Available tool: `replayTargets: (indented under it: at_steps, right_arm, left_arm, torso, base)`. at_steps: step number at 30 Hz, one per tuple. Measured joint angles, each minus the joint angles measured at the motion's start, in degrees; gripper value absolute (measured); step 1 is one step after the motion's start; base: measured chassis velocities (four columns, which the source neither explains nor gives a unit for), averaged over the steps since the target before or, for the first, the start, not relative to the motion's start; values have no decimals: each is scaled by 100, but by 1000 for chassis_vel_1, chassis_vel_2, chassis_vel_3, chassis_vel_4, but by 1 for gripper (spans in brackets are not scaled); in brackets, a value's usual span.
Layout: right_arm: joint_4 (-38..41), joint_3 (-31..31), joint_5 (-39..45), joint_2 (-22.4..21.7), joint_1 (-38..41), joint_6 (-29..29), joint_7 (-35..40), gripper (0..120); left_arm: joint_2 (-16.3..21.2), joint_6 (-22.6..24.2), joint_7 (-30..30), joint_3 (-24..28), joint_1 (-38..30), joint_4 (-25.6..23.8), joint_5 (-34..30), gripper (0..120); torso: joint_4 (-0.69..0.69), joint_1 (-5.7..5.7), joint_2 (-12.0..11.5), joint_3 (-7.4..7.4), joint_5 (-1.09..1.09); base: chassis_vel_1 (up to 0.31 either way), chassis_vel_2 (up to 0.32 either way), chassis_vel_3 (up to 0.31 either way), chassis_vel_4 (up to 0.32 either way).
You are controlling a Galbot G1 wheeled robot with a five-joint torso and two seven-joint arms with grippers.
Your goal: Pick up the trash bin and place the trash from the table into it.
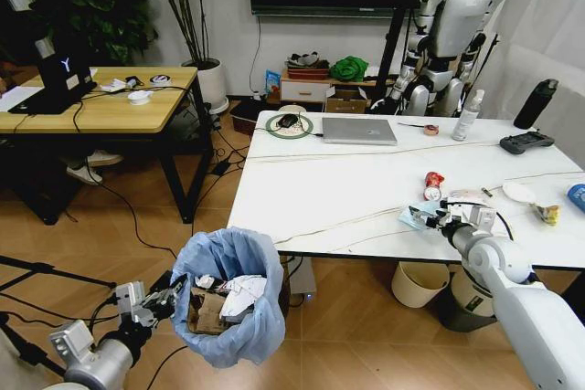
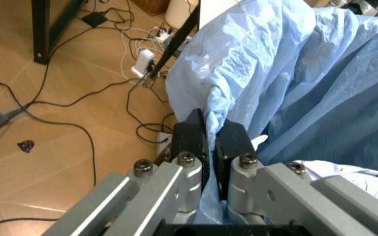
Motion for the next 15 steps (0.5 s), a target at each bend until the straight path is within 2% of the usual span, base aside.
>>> replayTargets:
  at_steps: [5,7,14,15]
  right_arm:
    - [56,-6,-109,19,-74,148,-67,35]
    - [75,-4,-120,19,-87,171,-84,32]
    - [353,3,-142,-9,-221,433,-267,3]
    - [353,3,-142,-9,-221,433,-267,3]
  left_arm:
    - [9,-1,0,-4,-1,-5,0,0]
    - [13,-1,0,-2,0,-5,3,0]
    - [16,-5,20,9,9,-14,14,0]
    - [16,-5,20,9,9,-14,14,0]
  torso:
    - [0,0,0,0,0]
    - [0,0,0,0,0]
    - [0,0,1,0,0]
    - [0,0,1,0,0]
  base:
    - [0,0,0,0]
    - [0,0,0,0]
    - [0,0,0,0]
    - [0,0,0,0]
